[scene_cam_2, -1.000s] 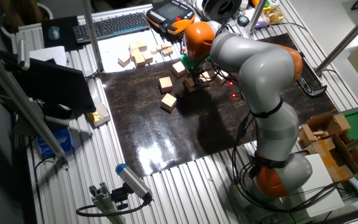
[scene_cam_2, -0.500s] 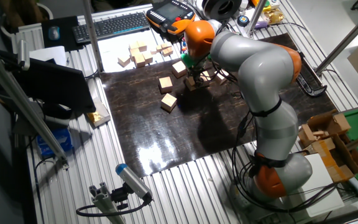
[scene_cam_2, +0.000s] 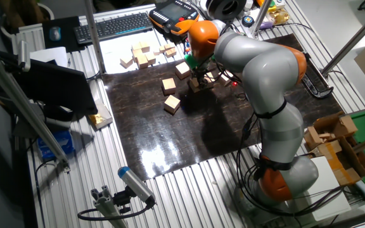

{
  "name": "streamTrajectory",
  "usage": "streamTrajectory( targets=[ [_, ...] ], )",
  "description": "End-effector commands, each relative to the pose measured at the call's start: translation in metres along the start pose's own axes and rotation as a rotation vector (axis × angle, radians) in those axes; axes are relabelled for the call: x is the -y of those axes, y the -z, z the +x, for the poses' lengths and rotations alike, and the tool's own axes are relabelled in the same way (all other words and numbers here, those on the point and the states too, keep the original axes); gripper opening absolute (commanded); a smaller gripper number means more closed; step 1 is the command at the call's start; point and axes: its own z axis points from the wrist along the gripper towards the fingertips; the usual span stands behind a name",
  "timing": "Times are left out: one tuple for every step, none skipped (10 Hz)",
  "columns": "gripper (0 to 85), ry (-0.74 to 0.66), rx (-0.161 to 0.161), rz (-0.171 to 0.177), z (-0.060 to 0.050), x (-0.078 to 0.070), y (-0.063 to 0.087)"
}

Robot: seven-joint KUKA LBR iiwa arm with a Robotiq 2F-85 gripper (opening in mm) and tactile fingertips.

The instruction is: Stack the blocks into a pyramid shape

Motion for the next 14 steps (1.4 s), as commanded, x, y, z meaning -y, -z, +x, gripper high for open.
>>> streamTrajectory(
  targets=[
    [0.7,0.009,0.002,-0.003,-0.0001,0.0001,0.0],
    [0.7,0.02,0.02,0.0,-0.0001,0.0001,0.0],
    [0.7,0.04,0.026,-0.003,-0.0001,0.0001,0.0],
    [0.7,0.051,0.015,-0.002,-0.0001,0.0001,0.0],
    [0.7,0.052,-0.002,0.009,-0.0001,0.0001,0.0],
    [0.7,0.052,-0.007,0.013,-0.0001,0.0001,0.0],
    [0.7,0.052,-0.013,0.005,-0.0001,0.0001,0.0],
    [0.7,0.036,-0.014,0.002,0.0001,-0.0001,-0.0002],
    [0.7,0.02,-0.011,0.001,0.0001,-0.0008,-0.0001],
    [0.7,-0.002,-0.006,-0.001,-0.0001,-0.002,0.0009],
    [0.7,-0.026,0.001,-0.004,-0.0003,-0.0027,0.0014],
    [0.7,-0.046,0.001,-0.006,-0.0003,-0.0037,0.0007],
    [0.7,-0.045,0.001,-0.007,-0.0003,-0.0047,-0.0011],
    [0.7,-0.037,0.006,-0.007,-0.0006,-0.0057,-0.0024]
  ],
)
